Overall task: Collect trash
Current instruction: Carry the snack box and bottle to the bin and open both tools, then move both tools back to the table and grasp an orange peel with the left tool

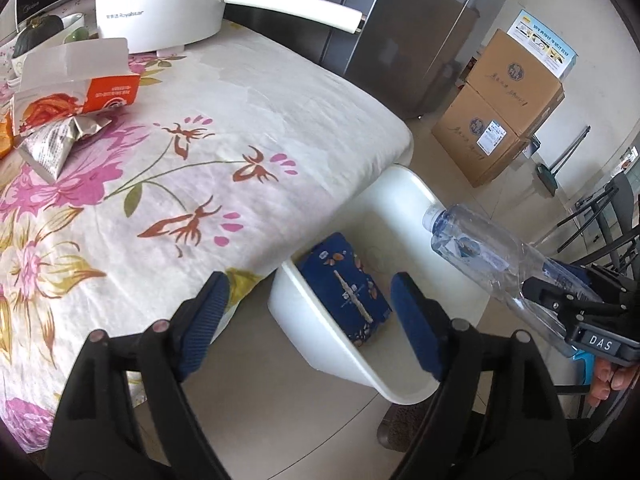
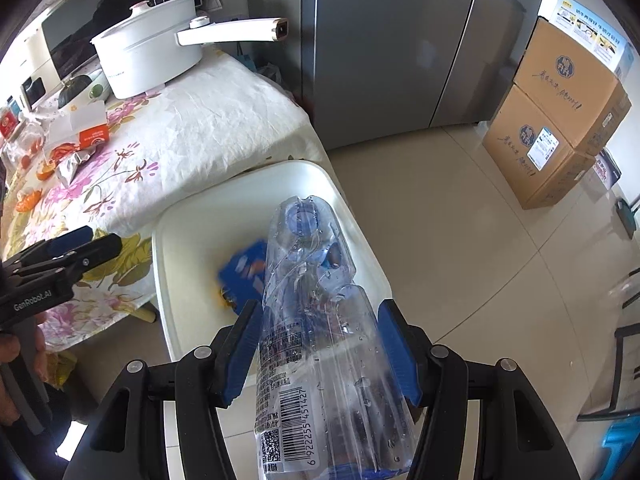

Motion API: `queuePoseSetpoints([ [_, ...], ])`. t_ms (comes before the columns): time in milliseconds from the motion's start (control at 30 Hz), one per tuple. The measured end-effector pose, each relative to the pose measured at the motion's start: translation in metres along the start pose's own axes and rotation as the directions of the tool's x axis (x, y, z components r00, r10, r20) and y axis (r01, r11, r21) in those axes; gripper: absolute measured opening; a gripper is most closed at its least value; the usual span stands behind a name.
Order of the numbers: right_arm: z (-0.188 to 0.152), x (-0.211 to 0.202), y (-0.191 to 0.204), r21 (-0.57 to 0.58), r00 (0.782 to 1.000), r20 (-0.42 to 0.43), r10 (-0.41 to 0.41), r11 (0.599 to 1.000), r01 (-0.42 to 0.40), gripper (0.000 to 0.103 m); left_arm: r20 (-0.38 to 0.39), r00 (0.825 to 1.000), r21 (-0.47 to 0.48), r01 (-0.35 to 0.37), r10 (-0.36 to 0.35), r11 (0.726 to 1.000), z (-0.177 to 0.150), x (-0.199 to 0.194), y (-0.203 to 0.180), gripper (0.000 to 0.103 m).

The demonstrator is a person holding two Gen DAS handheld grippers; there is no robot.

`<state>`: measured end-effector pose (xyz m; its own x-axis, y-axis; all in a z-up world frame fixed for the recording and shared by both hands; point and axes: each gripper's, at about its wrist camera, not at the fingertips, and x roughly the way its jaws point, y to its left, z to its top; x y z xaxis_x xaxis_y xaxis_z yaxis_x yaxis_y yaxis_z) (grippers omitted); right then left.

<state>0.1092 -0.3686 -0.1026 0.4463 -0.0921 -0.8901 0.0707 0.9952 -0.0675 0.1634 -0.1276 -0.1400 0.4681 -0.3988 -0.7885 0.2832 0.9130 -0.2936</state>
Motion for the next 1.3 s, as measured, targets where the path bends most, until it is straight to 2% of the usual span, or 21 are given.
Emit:
queuePoseSetpoints([
  [433,0.018,0.020,0.024,-0.025,0.997,-0.073,-0.020,1.000,0.019,0.061,0.029,0.999,-0.057,-0.033,0.035,0.998,0.002,-0.029,0.028,0.083],
  [733,0.033,0.036,0.043,-0.014,0.996,-0.090,-0.027,1.000,0.026,0.063,0.054,0.997,-0.110,-0.040,0.047,0.993,0.007,-0.056,0.059,0.084],
  [800,0.036,0.035,0.045,0.005,0.995,-0.092,-0.027,1.000,0.027,0.070,0.053,0.997,-0.123,-0.041,0.048,0.991,0.007,-0.061,0.065,0.086],
  [867,0.041,0.031,0.048,0.023,0.997,-0.075,-0.011,1.000,0.013,0.079,0.052,0.997,-0.137,-0.041,0.049,0.990,0.008,-0.065,0.072,0.087],
  [1067,0.052,0.013,0.070,0.019,1.000,-0.021,0.022,1.000,-0.022,0.083,0.059,0.997,-0.148,-0.046,0.055,0.988,0.010,-0.084,0.089,0.087],
  [1300,0.063,-0.004,0.106,-0.025,0.997,0.034,0.065,0.998,-0.064,0.084,0.095,0.988,-0.144,-0.110,0.124,0.984,0.017,-0.117,0.120,0.089],
])
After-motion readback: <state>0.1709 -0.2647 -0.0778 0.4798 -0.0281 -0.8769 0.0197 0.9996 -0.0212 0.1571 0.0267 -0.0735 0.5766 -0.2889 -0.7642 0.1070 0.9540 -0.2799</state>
